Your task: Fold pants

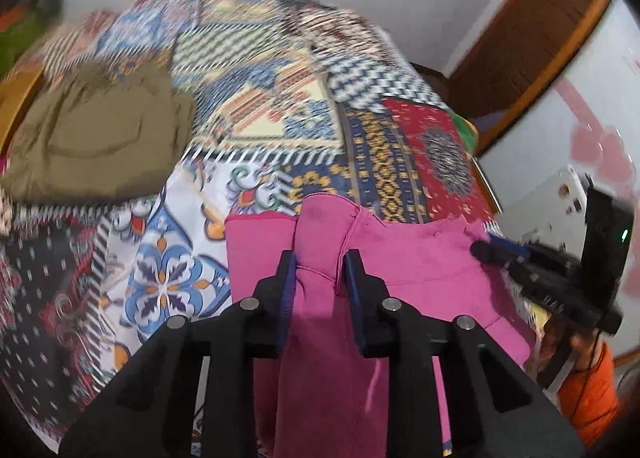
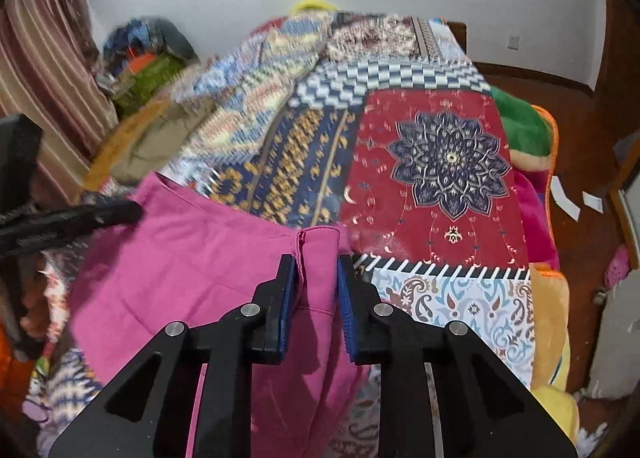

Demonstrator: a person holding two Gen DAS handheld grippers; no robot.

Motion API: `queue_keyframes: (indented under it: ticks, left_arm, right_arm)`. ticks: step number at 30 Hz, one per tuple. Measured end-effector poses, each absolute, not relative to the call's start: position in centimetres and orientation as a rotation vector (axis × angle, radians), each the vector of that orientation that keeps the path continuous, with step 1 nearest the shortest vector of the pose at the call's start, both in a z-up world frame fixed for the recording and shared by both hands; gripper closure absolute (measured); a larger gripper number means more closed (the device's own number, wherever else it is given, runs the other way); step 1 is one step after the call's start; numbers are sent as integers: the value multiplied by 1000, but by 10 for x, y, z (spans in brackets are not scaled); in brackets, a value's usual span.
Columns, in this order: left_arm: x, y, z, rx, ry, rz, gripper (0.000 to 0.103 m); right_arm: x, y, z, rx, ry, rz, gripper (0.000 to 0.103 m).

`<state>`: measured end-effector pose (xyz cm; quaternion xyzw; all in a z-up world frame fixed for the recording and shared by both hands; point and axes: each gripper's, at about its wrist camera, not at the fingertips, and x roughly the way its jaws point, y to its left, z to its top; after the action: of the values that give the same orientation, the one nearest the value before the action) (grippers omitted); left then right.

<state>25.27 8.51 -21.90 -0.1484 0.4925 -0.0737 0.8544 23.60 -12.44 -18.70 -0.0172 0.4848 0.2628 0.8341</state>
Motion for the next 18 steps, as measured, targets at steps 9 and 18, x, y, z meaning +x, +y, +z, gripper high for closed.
queue_keyframes:
  ticks: [9,18]
  left_arm:
    - [229,90,-185,-218,974,-133,52]
    - [147,112,-185,-152,964,-161,47]
  right_arm:
    - [201,-144,-140,-26,921,559,59]
    - [150,-159,-147,27,975,590,50]
